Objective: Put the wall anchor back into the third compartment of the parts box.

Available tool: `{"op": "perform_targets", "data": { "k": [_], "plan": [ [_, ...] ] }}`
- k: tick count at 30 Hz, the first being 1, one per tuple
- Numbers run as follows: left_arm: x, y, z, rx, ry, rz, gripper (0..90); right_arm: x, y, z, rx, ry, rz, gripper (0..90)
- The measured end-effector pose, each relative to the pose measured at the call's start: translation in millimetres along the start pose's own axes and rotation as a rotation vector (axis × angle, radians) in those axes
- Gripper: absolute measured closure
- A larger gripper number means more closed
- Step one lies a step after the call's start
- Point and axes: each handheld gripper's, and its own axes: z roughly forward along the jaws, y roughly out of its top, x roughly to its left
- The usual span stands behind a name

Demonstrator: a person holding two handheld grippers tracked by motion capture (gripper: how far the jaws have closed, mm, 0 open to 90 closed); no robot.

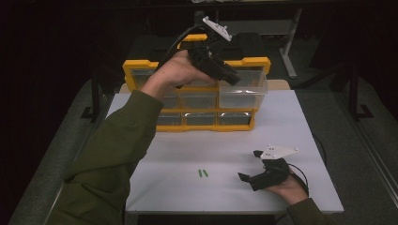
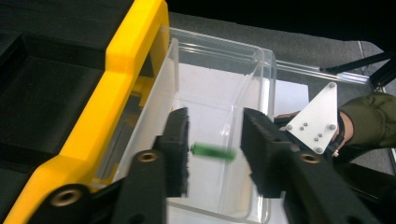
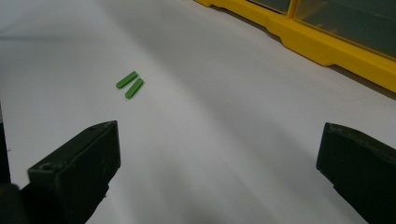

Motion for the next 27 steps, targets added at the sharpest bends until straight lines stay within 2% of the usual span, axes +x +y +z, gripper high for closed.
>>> {"op": "perform_targets", "data": {
  "k": [5, 7, 10, 12, 13, 17, 27],
  "plan": [
    [0.8, -1.0, -8.0, -0.033, -0.003, -0.026, 57.5, 0.2, 0.0, 0.2, 0.001, 0.001, 0.002, 0.0],
    [1.4, -1.8, -13.3, -0.033, -0.012, -0.018, 60.4, 0.2, 0.0, 0.2, 0.002, 0.001, 0.003, 0.0],
    [0.7, -4.4, -23.7, -0.047, -0.012, -0.017, 67.0, 0.1, 0.0, 0.1, 0.0, 0.0, 0.0, 0.0],
    [0.4, -7.2, -30.8, -0.06, -0.015, -0.028, 77.7, 0.3, 0.0, 0.6, 0.003, 0.0, 0.004, 0.0],
    [0.2, -8.8, -34.1, -0.058, -0.012, -0.025, 77.7, 0.3, 0.0, 0.6, 0.003, 0.0, 0.004, 0.0],
    [-1.1, -17.8, -45.2, -0.063, -0.013, -0.029, 89.0, 0.6, 0.0, 0.6, 0.005, -0.001, 0.006, 0.0],
    [-7.6, -50.1, -62.9, -0.06, 0.002, -0.046, 90.0, 0.6, 0.2, 1.1, 0.006, -0.003, 0.008, 0.0]
  ]
}}
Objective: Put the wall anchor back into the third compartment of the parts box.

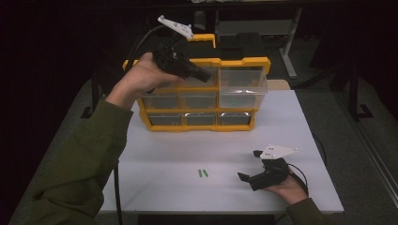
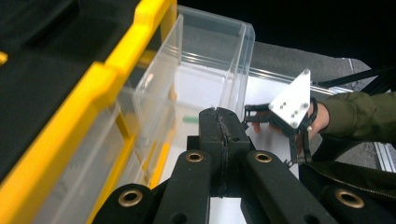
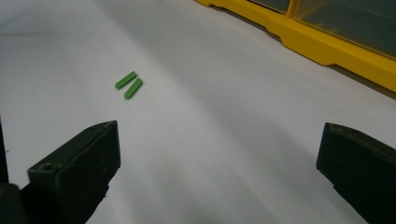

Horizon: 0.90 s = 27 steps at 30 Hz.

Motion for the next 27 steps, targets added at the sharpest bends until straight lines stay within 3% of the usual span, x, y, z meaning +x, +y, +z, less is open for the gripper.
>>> {"op": "perform_targets", "data": {
  "k": [8, 27],
  "plan": [
    [-8.5, -35.4, 6.0, 0.015, -0.003, -0.015, 86.8, 0.2, 0.0, 0.3, 0.003, -0.002, -0.001, 0.0],
    [-27.7, -112.1, 47.9, 0.042, 0.064, -0.044, 49.1, 0.2, -0.1, 0.4, 0.002, -0.004, -0.002, 0.0]
  ]
}}
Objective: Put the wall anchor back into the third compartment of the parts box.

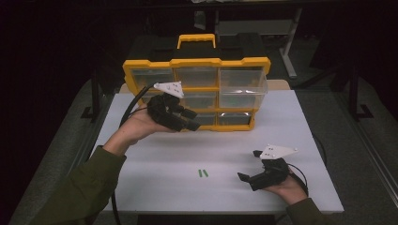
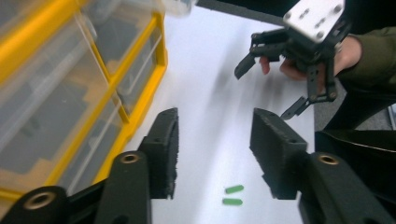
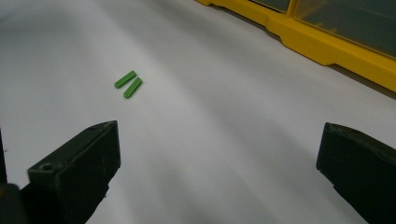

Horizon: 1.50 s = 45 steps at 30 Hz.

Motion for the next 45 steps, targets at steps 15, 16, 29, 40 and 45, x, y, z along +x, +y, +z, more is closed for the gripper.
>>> {"op": "perform_targets", "data": {
  "k": [15, 16, 29, 40, 45],
  "plan": [
    [-11.2, -50.2, 39.1, 0.025, 0.028, -0.007, 27.9, 0.3, -0.1, 0.5, 0.005, 0.0, -0.002, 0.0],
    [-11.9, -53.3, 41.6, 0.021, 0.029, -0.008, 26.7, 0.3, -0.1, 0.6, 0.005, 0.0, -0.003, 0.0],
    [-23.4, -86.7, 68.5, 0.025, 0.041, -0.004, 21.8, 0.4, -0.3, 0.8, 0.01, -0.002, -0.003, 0.0],
    [-32.7, -111.9, 91.3, 0.042, 0.023, -0.02, 22.2, 0.6, -0.4, 0.9, 0.011, 0.0, -0.004, 0.0],
    [-37.2, -121.9, 102.5, 0.046, 0.02, -0.032, 26.2, 0.6, -0.4, 1.6, 0.013, 0.004, -0.004, 0.0]
  ]
}}
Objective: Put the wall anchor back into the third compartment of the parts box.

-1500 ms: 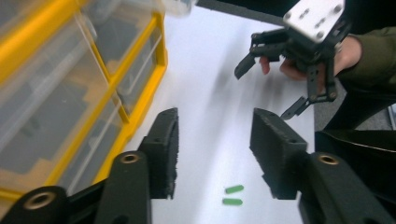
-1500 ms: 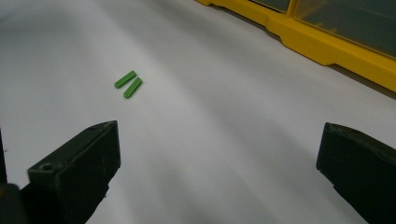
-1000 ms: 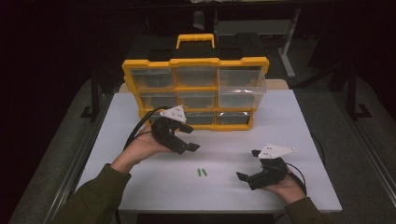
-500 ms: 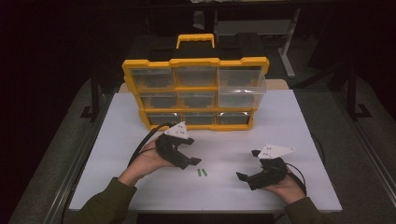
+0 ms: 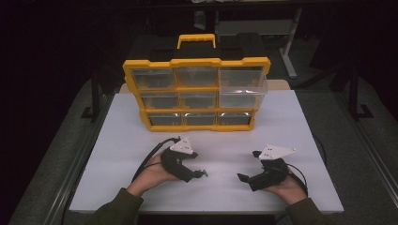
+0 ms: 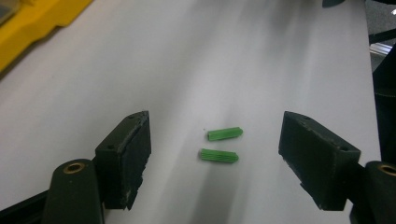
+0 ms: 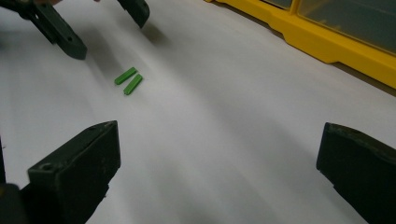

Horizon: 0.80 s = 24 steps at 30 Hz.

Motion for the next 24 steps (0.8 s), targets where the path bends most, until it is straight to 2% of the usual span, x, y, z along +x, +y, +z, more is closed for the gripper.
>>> {"op": "perform_targets", "data": {
  "k": [1, 3, 11, 19, 20, 23, 24],
  "plan": [
    [0.6, -0.9, 1.4, 0.009, -0.004, 0.009, 27.3, 0.0, 0.0, 0.0, 0.0, -0.001, 0.0, 0.0],
    [0.8, -2.4, 4.7, 0.005, -0.02, -0.005, 30.7, 0.3, -0.1, 0.0, 0.002, -0.003, 0.002, 0.0],
    [-1.8, -8.7, 15.2, 0.012, -0.034, 0.011, 42.8, -0.1, -0.5, 0.6, -0.002, -0.002, -0.004, 0.0],
    [-6.5, -10.1, 20.7, 0.036, -0.008, 0.049, 51.7, 0.0, -0.4, 0.3, -0.001, -0.002, -0.003, 0.0],
    [-5.3, -9.8, 19.8, 0.048, -0.007, 0.065, 52.6, -0.1, -0.4, 0.2, -0.001, -0.003, -0.003, 0.0],
    [-5.1, -10.1, 19.5, 0.051, 0.004, 0.075, 56.1, -0.1, -0.4, 0.3, -0.001, -0.002, -0.002, 0.0],
    [-5.9, -10.2, 20.1, 0.042, 0.007, 0.066, 56.6, -0.1, -0.4, 0.5, -0.003, -0.001, -0.003, 0.0]
  ]
}}
